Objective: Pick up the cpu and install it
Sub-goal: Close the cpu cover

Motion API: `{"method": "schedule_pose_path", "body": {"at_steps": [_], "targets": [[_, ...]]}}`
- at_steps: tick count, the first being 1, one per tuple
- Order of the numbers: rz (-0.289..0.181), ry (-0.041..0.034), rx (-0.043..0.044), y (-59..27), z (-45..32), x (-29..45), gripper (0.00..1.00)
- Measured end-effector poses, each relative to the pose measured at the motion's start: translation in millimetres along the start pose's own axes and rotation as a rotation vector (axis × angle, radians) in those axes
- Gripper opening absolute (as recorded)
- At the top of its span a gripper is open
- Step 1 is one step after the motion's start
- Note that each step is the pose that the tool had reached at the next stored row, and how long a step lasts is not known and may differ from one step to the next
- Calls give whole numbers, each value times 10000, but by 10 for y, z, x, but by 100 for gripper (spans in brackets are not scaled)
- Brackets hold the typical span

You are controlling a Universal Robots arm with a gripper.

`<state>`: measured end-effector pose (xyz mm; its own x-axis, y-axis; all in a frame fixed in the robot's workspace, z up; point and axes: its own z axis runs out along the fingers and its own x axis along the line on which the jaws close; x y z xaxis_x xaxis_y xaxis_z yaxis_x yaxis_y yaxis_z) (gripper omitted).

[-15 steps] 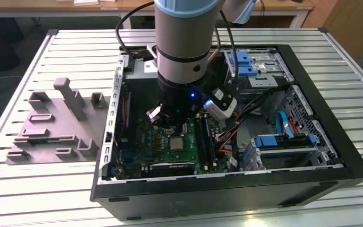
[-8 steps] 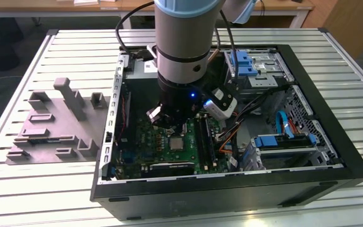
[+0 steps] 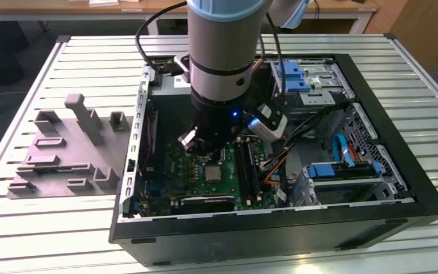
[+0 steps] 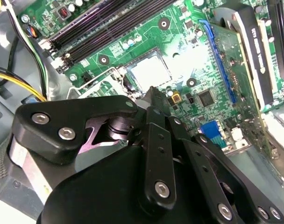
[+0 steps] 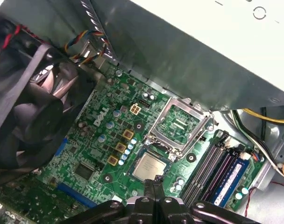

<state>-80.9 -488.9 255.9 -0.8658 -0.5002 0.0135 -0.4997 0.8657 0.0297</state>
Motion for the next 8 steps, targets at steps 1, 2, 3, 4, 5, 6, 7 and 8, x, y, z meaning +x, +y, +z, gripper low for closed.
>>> {"method": "schedule_pose_path", "body": {"at_steps": [1, 2, 3, 4, 5, 6, 7, 8], "targets": [[2, -1, -1, -9, 0, -17, 11], [2, 0, 0, -19, 1, -40, 11], [3, 1, -1, -27, 2, -64, 11], [4, 2, 0, -34, 3, -88, 11], [3, 1, 1, -40, 4, -112, 11], [3, 1, 0, -43, 6, -134, 11], [3, 1, 0, -44, 8, -155, 11], [2, 1, 0, -41, 9, -173, 11]]}}
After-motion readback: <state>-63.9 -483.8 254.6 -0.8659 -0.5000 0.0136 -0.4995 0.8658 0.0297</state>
